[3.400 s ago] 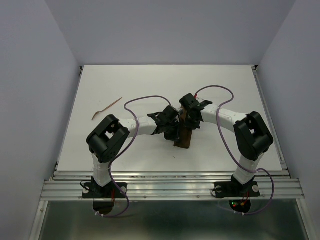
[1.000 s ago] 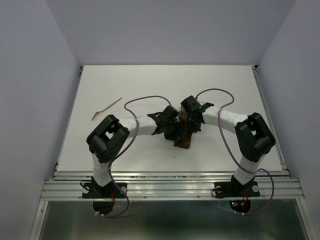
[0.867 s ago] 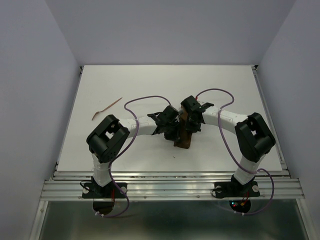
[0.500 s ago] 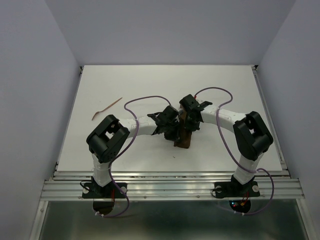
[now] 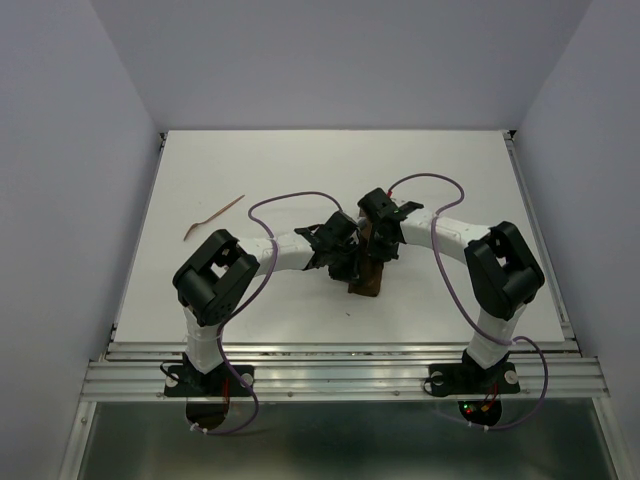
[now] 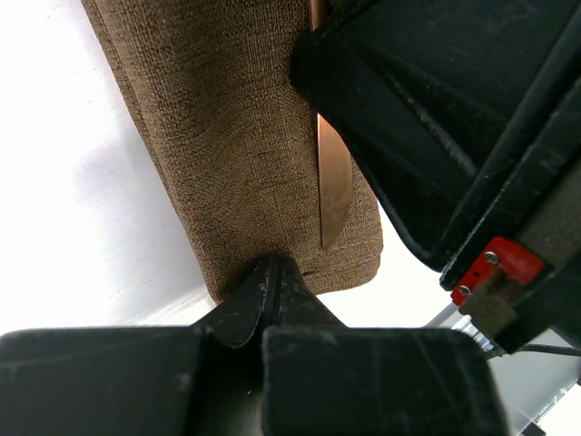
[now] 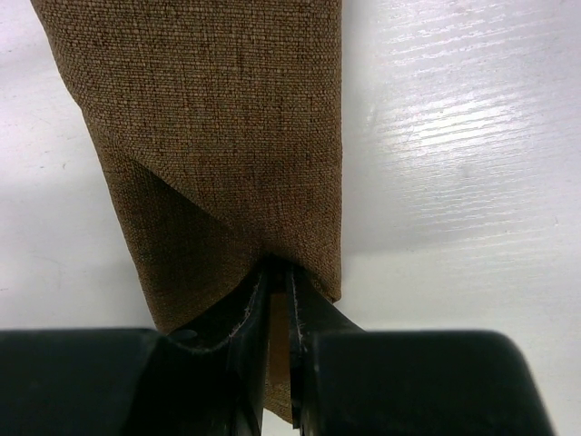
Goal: Fold the napkin into a case and place the utensils inside
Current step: Stuff the knife into the folded napkin.
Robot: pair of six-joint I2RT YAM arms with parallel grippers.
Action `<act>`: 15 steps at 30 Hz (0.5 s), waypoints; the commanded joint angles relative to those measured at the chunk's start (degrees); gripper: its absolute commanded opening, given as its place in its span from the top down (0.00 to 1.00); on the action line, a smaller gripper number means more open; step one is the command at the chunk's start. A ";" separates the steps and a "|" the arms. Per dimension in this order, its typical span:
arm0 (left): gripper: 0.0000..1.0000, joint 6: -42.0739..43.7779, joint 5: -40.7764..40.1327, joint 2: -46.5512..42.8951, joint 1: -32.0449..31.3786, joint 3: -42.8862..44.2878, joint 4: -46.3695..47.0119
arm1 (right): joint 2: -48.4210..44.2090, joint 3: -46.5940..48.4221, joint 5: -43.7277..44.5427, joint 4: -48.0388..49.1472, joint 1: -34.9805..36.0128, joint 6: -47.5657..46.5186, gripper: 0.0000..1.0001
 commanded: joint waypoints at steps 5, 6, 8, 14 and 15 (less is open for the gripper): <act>1.00 0.89 -0.22 -0.26 -0.22 -1.50 -2.54 | -0.67 0.97 2.36 1.51 0.52 -1.00 0.92; 1.00 0.89 -0.22 -0.17 -0.22 -1.58 -2.54 | -0.67 0.88 2.27 1.51 0.52 -1.09 0.93; 1.00 0.89 -0.22 -0.26 -0.22 -1.58 -2.45 | -0.76 0.70 2.27 1.60 0.52 -1.27 0.92; 1.00 0.89 -0.14 -0.26 -0.22 -1.67 -2.45 | -1.02 0.53 2.27 1.87 0.52 -1.53 0.92; 1.00 0.89 -0.14 -0.26 -0.22 -1.59 -2.45 | -1.02 0.62 2.36 1.95 0.52 -1.62 0.92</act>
